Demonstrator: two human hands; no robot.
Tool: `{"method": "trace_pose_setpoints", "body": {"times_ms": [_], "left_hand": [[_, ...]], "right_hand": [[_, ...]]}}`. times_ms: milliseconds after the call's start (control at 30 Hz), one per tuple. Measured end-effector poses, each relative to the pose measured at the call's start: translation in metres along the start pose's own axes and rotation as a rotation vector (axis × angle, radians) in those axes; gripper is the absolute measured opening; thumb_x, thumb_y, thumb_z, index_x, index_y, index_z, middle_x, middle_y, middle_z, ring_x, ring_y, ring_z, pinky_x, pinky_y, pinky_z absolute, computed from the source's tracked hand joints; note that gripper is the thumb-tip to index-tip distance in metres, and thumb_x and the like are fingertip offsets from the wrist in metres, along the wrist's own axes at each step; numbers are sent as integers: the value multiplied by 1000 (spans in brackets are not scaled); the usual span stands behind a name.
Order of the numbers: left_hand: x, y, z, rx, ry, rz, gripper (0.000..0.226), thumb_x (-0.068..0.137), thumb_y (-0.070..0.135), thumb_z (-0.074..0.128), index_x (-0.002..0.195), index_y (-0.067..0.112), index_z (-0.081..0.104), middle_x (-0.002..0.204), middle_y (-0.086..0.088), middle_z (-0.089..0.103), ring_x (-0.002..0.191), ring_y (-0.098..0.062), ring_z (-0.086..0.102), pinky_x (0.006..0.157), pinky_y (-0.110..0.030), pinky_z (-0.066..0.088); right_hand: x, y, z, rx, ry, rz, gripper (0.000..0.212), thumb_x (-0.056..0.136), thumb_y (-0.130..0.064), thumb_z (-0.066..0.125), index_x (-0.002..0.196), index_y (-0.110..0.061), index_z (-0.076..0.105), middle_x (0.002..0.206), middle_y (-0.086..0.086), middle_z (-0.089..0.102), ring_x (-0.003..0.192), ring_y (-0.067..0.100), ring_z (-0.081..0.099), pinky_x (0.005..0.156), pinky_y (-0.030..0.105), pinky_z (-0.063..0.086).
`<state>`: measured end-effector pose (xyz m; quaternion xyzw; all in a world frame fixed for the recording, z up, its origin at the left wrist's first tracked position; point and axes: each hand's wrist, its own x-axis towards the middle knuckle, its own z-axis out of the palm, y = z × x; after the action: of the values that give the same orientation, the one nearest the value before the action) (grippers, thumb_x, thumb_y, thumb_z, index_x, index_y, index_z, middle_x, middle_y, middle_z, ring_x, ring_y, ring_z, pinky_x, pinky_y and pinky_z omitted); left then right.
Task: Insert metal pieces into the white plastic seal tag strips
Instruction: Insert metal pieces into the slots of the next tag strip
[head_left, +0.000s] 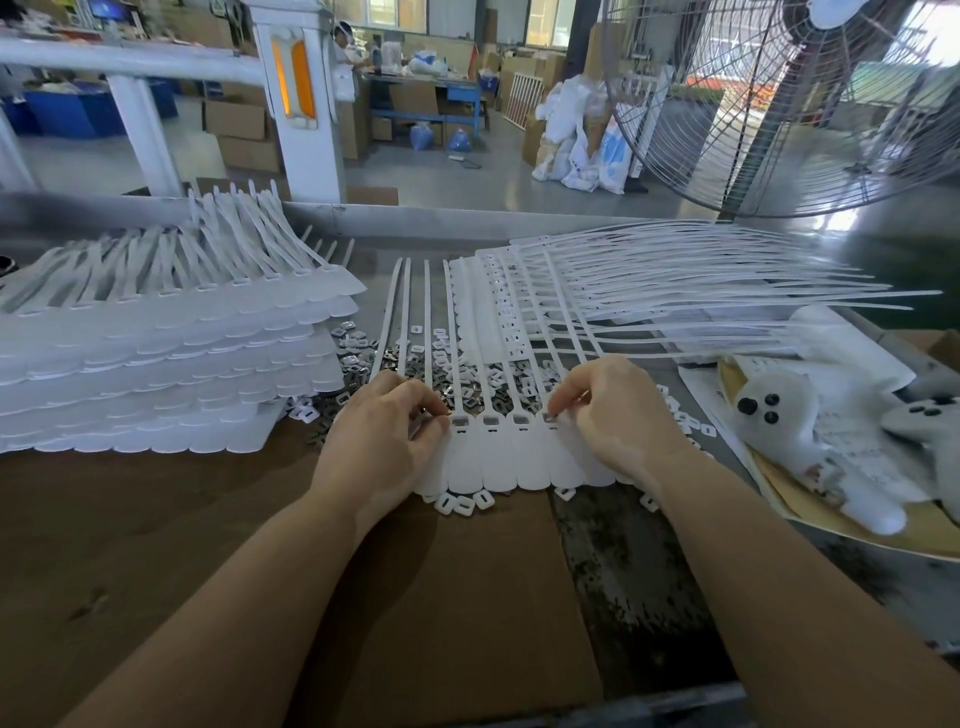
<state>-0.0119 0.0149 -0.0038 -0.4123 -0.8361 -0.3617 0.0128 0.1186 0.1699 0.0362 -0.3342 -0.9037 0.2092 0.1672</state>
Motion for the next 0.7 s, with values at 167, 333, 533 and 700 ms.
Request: {"method": "trace_pose_setpoints", "body": {"times_ms": [167,333,533,700], "left_hand": [[0,-1,1,1,4,5,2,88,32,59,89,33,59,86,19,41,90,-7,44,82,-24,37],[0,-1,1,-5,3,2,3,88,32,59,88,35,58,87,19,42,90,-7,43,83,-25,38],[-1,2,2,6,31,-1,3,88,30,59,90,31,61,88,17,43,90,-8,44,83,-24,38],[-1,4,3,57,47,-11,10,89,32,56,95,28,63,97,10,47,95,-9,42,90,-31,41]], "right_hand": [[-1,0,1,-26,-24,-20,31,86,3,52,78,-17,74,101,2,69,57,0,44,65,20,39],[-1,1,-1,-6,-17,-19,28,86,1,54,80,-19,73,94,-1,66,72,6,54,69,21,43],[2,-7,3,22,70,-51,22,88,-3,54,92,-17,71,96,-1,67,86,13,60,82,29,50],[7,-25,18,27,10,-143,16,88,-11,59,97,-17,71,98,-2,69,89,12,61,83,25,49]]}}
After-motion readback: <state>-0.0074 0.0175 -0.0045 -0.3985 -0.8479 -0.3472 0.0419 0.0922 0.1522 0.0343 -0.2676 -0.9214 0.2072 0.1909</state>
